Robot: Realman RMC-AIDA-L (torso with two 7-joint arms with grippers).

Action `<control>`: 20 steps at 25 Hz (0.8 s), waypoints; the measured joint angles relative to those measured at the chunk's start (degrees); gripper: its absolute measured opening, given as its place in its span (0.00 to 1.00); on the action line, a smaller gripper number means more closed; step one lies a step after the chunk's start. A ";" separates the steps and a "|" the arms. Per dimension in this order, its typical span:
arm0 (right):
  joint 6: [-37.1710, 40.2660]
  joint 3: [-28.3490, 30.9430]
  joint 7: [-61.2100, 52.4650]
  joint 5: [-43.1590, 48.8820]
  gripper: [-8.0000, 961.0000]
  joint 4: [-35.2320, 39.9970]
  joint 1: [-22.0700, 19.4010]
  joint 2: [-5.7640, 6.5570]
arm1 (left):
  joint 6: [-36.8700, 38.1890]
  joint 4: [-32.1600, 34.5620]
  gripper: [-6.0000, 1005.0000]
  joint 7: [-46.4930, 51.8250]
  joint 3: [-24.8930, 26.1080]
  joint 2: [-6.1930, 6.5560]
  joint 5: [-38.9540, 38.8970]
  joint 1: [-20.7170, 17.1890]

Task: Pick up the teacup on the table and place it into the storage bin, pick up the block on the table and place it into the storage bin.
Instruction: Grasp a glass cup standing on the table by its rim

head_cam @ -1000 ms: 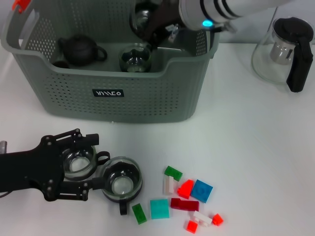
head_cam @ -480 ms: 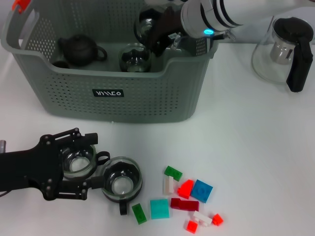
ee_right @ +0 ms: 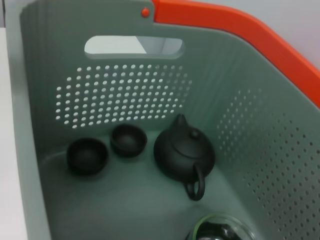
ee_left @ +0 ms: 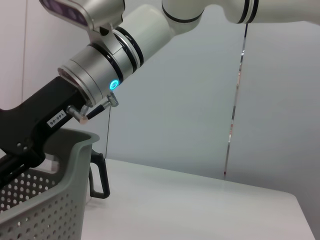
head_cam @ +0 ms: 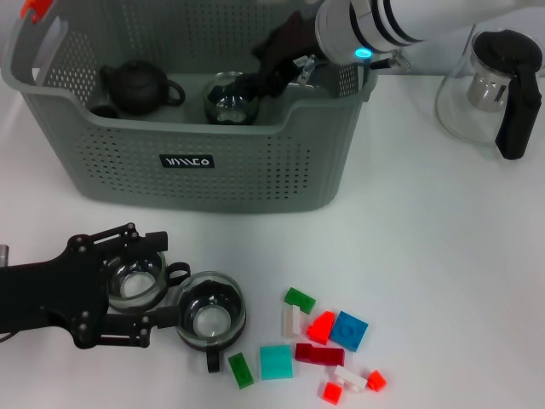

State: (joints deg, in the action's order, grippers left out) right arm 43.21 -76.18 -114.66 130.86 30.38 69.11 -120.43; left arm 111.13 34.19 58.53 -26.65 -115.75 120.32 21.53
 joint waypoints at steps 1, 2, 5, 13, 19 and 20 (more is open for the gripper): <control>0.00 -0.03 -0.07 0.03 0.36 0.20 -0.03 0.01 | 0.04 0.00 0.93 0.00 0.00 0.00 0.00 0.00; 0.01 -0.04 -0.09 0.03 0.40 0.51 -0.12 0.01 | 0.06 0.00 0.93 0.00 0.02 0.00 0.00 -0.02; 0.32 0.20 -0.10 -0.27 0.54 2.79 -0.92 0.01 | 0.09 0.00 0.93 0.00 0.09 0.00 0.00 -0.11; 6.68 0.53 0.28 -8.90 0.70 20.47 -9.19 0.21 | 0.15 0.18 0.93 0.00 0.26 0.00 0.00 -0.35; 12.96 0.19 2.96 -19.15 0.70 37.37 -20.44 0.15 | 0.34 0.24 0.93 0.00 0.29 0.01 0.00 -0.31; 14.06 0.12 4.07 -21.01 0.71 39.43 -22.58 0.12 | 0.40 0.27 0.93 0.01 0.29 0.01 0.00 -0.28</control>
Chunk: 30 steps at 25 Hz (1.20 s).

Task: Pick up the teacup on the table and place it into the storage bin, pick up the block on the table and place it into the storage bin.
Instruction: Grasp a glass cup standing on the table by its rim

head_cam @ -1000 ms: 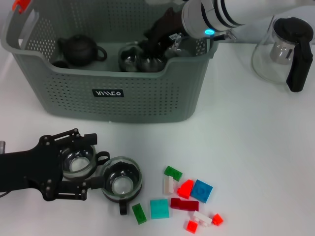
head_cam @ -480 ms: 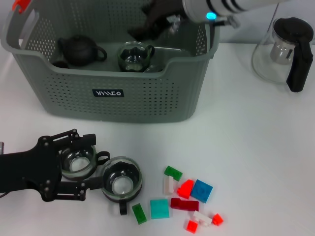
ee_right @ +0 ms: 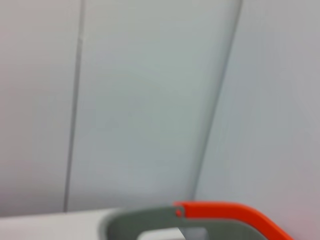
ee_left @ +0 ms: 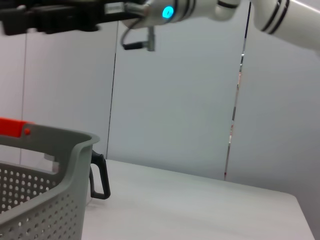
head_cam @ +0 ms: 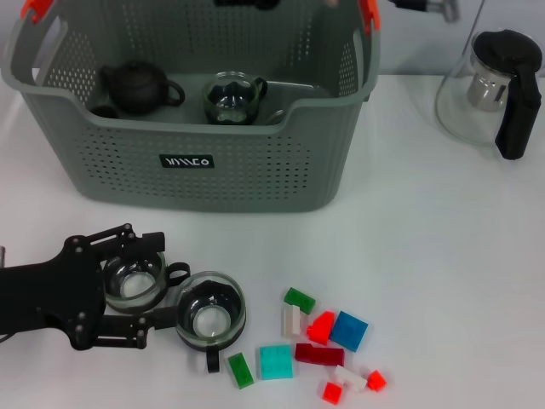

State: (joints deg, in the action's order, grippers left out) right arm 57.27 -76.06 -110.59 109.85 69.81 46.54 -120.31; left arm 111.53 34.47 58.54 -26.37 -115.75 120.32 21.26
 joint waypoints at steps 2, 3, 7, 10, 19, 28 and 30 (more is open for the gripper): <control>1.87 -0.09 1.63 -2.91 0.73 2.80 -3.44 -0.05 | 0.26 0.05 0.93 0.06 0.00 0.04 -0.01 0.06; 3.02 -0.11 2.42 -4.53 0.74 4.10 -5.48 -0.05 | 0.40 0.06 0.93 0.13 0.00 0.07 -0.08 0.11; 9.30 0.02 7.30 -10.43 0.78 6.01 -11.67 0.08 | 0.55 0.80 0.93 0.40 -0.01 0.07 -0.40 0.16; 16.65 0.38 12.35 -14.45 0.87 6.06 -15.38 0.12 | 0.55 2.41 0.93 1.66 -0.01 -0.14 -0.41 0.31; 29.54 5.90 18.64 -17.57 0.96 6.51 -23.36 0.11 | -0.41 11.25 0.93 12.30 -0.66 -0.01 1.55 1.37; 33.68 13.06 18.26 -17.57 0.95 4.82 -23.77 0.15 | -4.33 20.72 0.93 24.06 -0.62 0.09 7.38 3.24; 33.34 13.14 18.26 -17.50 0.95 4.80 -23.72 0.16 | -4.77 22.59 0.93 27.49 -0.61 0.11 7.83 3.38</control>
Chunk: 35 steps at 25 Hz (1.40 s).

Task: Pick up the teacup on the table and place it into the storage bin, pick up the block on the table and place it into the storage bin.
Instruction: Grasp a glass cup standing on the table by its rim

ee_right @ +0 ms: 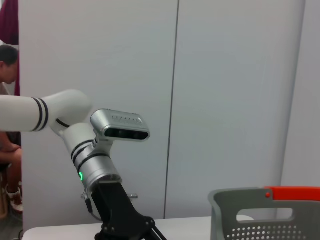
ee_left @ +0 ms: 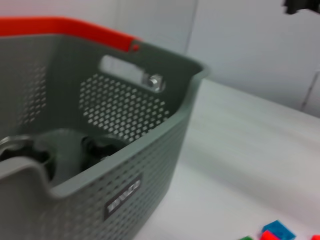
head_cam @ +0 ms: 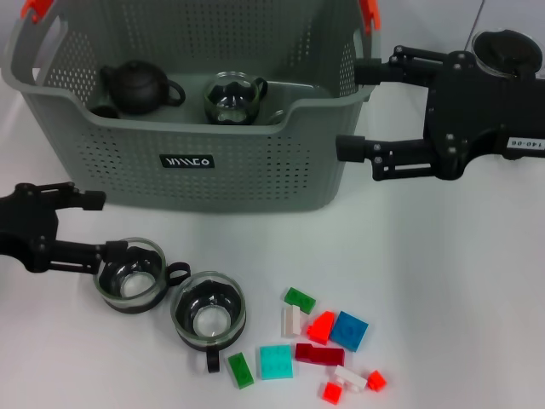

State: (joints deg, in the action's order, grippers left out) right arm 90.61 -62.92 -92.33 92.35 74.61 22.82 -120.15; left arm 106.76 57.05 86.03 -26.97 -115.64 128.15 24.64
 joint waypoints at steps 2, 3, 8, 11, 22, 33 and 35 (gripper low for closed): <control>-0.29 0.32 0.01 0.10 0.95 -0.11 0.24 0.00 | -0.52 2.68 0.93 3.34 -0.04 -0.41 1.99 0.13; -0.33 0.63 0.03 0.17 0.95 -0.24 0.41 0.00 | -0.72 3.49 0.93 4.54 -0.10 -0.64 3.17 0.27; -0.34 2.45 0.27 0.89 0.95 -1.31 1.67 0.03 | -1.24 7.75 0.92 10.44 -0.17 -2.21 11.55 2.40; -0.33 3.26 0.15 2.05 0.95 -1.62 2.52 0.09 | -2.12 9.69 0.92 13.97 -0.64 -3.65 16.24 4.43; 6.01 3.62 -3.84 3.72 0.95 -1.22 5.76 2.92 | -6.76 11.66 0.92 31.01 -10.72 -4.69 24.13 7.60; 19.80 6.93 -8.13 12.28 0.95 -10.69 12.44 6.12 | -8.60 12.76 0.92 35.10 -13.36 -4.59 24.87 7.22; 19.69 7.10 -7.75 13.18 0.95 -12.25 13.22 5.99 | -9.36 12.76 0.91 35.60 -13.37 -4.55 25.42 7.07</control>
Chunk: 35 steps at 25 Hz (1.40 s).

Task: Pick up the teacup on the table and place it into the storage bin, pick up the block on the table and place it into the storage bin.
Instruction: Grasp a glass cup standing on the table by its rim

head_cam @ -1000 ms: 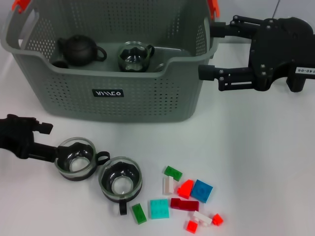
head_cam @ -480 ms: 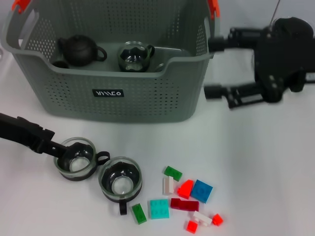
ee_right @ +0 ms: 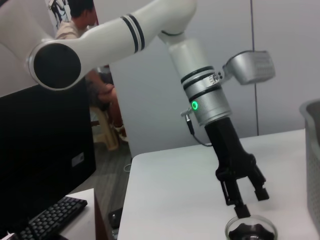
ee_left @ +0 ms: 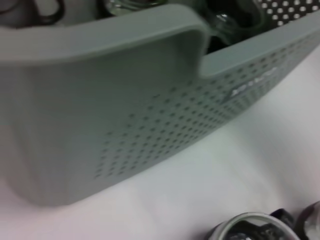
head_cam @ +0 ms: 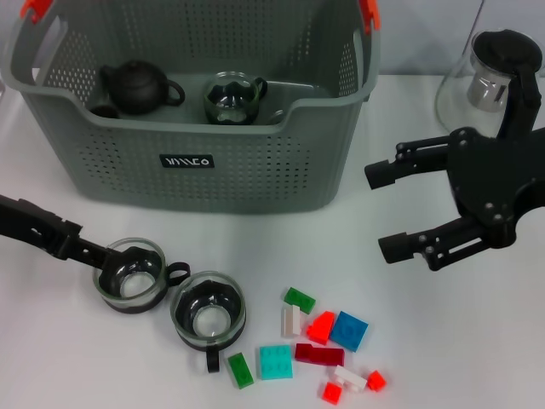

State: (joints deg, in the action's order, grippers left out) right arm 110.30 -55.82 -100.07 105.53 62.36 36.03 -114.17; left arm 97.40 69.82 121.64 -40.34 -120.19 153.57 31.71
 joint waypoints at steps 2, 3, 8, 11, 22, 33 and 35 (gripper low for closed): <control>-0.21 0.07 0.14 0.34 0.95 -0.41 0.34 -0.17 | -0.60 0.20 0.91 1.09 -0.01 -0.20 1.47 0.01; -0.28 0.08 0.14 0.39 0.95 -0.43 0.43 -0.25 | -0.69 0.37 0.91 1.50 -0.03 -0.34 2.03 0.13; -0.33 0.56 0.14 0.43 0.95 -0.48 0.59 -0.31 | -1.07 1.89 0.91 4.10 -0.16 -1.59 4.74 1.09; -0.33 1.06 0.15 0.45 0.95 -0.49 0.68 -0.25 | -1.16 2.55 0.91 5.92 -0.75 -2.16 5.57 1.45; -0.32 1.68 0.31 0.51 0.95 -0.53 0.59 -0.03 | -2.85 2.52 0.90 12.71 -8.04 -3.29 6.53 1.59; -0.93 1.68 0.33 0.56 0.95 -0.58 0.21 0.00 | -5.55 0.03 0.86 13.85 -10.40 -3.90 8.47 1.50; -0.96 1.68 0.32 0.56 0.95 -0.57 0.19 -0.01 | -5.77 -0.05 0.86 13.93 -10.90 -3.91 8.48 1.33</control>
State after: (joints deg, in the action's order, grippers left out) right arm 109.34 -54.14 -99.75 106.08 61.79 36.22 -114.18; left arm 91.63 69.76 135.57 -51.24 -124.10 162.05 33.04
